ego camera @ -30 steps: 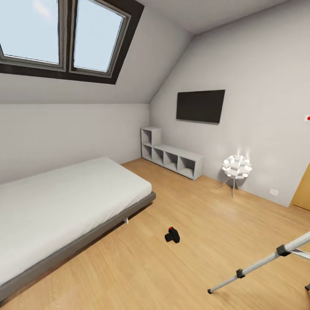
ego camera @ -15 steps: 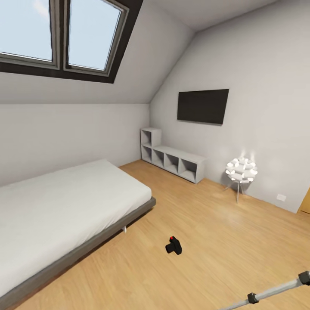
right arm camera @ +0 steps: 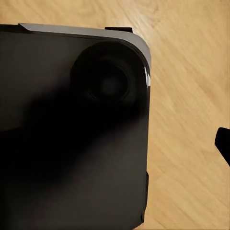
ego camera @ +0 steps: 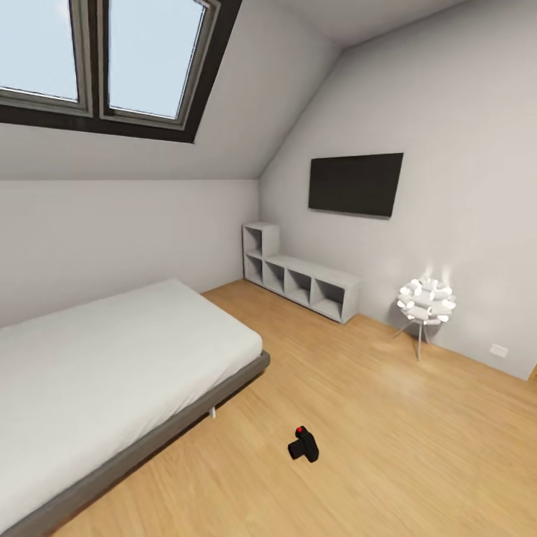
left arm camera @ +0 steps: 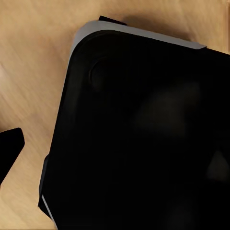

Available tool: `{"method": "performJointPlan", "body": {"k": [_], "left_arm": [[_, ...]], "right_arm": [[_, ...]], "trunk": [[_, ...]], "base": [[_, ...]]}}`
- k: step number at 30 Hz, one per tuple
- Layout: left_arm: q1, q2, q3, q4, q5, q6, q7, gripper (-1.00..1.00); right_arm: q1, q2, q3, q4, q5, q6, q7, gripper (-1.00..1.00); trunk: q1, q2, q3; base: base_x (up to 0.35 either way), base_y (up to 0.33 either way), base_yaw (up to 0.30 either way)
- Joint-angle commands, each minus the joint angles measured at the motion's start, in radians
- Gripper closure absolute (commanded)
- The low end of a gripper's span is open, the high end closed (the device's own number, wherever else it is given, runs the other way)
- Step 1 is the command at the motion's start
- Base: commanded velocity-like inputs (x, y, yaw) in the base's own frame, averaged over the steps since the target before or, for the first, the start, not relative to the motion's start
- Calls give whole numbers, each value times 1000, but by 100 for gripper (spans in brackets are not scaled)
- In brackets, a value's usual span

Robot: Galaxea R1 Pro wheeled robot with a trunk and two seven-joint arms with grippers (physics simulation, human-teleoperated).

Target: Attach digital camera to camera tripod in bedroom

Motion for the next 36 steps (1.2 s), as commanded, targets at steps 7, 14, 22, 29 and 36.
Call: {"method": "performJointPlan", "body": {"k": [7, 14, 22, 29, 36], "left_arm": [[1, 0, 7, -2, 4, -1, 0, -100], [1, 1, 8, -2, 4, -1, 0, -100], [1, 1, 10, -1, 5, 0, 1, -100], [0, 1, 10, 0, 7, 1, 2, -100], [1, 1, 10, 0, 7, 1, 3, -100]], "right_arm": [[0, 0, 0, 0, 0, -6, 0, -100], [0, 2, -3, 0, 0, -7, 0, -100], [0, 2, -4, 0, 0, -7, 0, -100], [0, 2, -9, 0, -6, -7, 0, -100], [0, 1, -10, 0, -8, -7, 0, -100]], "trunk": [[0, 0, -1], [0, 0, -1], [0, 0, -1], [0, 0, -1], [0, 0, -1]], "base": [[53, 0, 0], [7, 0, -60], [1, 0, -208], [0, 0, -237], [0, 0, -240]]}}
